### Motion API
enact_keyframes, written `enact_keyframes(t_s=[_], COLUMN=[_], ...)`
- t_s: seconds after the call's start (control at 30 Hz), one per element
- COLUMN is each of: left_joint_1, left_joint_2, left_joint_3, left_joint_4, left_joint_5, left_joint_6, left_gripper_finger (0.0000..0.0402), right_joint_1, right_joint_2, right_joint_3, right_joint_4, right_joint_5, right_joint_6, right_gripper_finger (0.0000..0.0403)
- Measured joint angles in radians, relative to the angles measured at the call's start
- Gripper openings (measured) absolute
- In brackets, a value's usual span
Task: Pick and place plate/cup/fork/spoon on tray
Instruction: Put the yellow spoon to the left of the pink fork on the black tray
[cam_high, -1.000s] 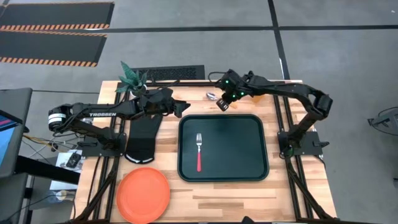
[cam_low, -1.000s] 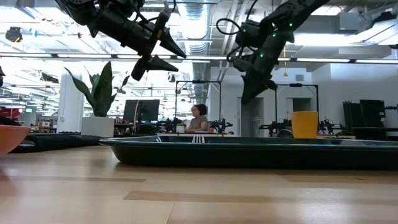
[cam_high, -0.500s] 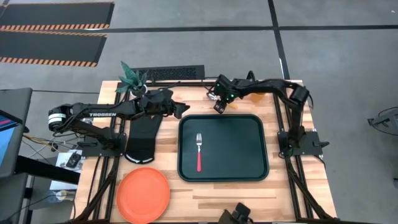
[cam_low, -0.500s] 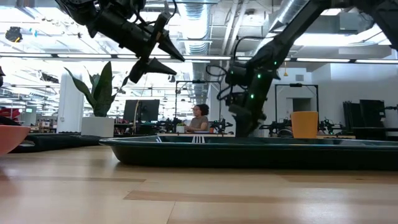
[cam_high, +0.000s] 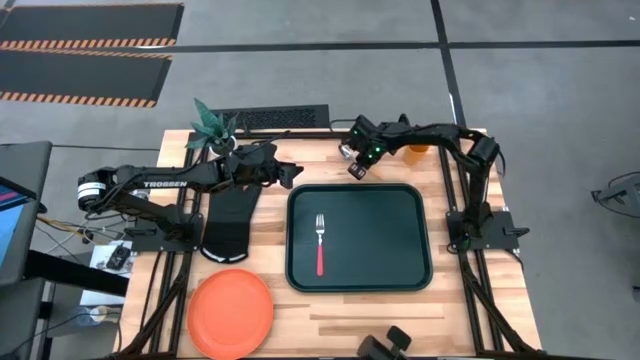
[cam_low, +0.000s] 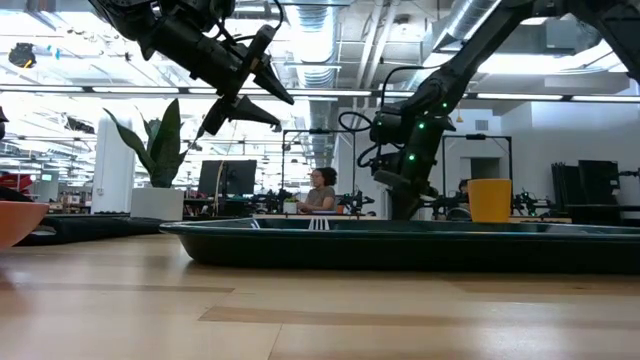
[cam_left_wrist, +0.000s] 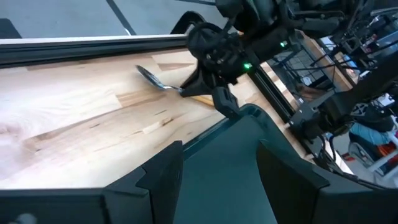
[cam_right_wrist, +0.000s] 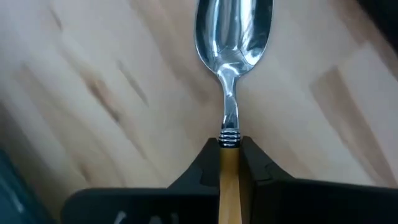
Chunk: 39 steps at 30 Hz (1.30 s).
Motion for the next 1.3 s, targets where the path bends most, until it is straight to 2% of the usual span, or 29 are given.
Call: enact_keyframes(t_s=[0.17,0.47,0.57,0.7,0.8,0.93,1.1,1.2,1.3], left_joint_1=[0.001,0.044,0.064,0.068,0.063,0.05,0.041,0.045,0.048], left_joint_2=[0.0,0.0,0.0,0.0,0.0,0.0,0.005,0.016,0.037], left_joint_3=[0.0,0.0,0.0,0.0,0.0,0.0,0.0,0.0,0.001], left_joint_4=[0.004,0.027,0.027,0.027,0.027,0.026,0.029,0.025,0.041], left_joint_5=[0.021,0.027,0.039,0.044,0.058,0.067,0.023,0.016,0.018], left_joint_6=[-0.003,-0.04,-0.058,-0.063,-0.055,-0.056,-0.056,-0.058,-0.06], left_gripper_finger=[0.0189,0.0189,0.0189,0.0189,0.0189,0.0189,0.0189,0.0189,0.0189], right_joint_1=[0.017,0.084,0.084,0.069,0.062,0.025,-0.021,-0.013,-0.003], right_joint_2=[-0.075,-0.208,-0.204,-0.161,-0.156,-0.273,-0.41,-0.405,-0.346], right_joint_3=[-0.001,-0.001,-0.001,-0.003,-0.08,-0.282,-0.518,-0.582,-0.596], right_joint_4=[-0.015,-0.007,0.009,0.051,0.212,0.49,0.708,0.783,0.782], right_joint_5=[0.003,0.022,0.031,0.029,-0.002,-0.029,-0.043,-0.045,-0.009], right_joint_6=[0.041,0.049,0.044,0.066,0.084,0.157,0.148,0.099,0.073], right_gripper_finger=[0.0,0.0002,0.0033,0.0107,0.0166,0.0217,0.0238,0.0238,0.0238])
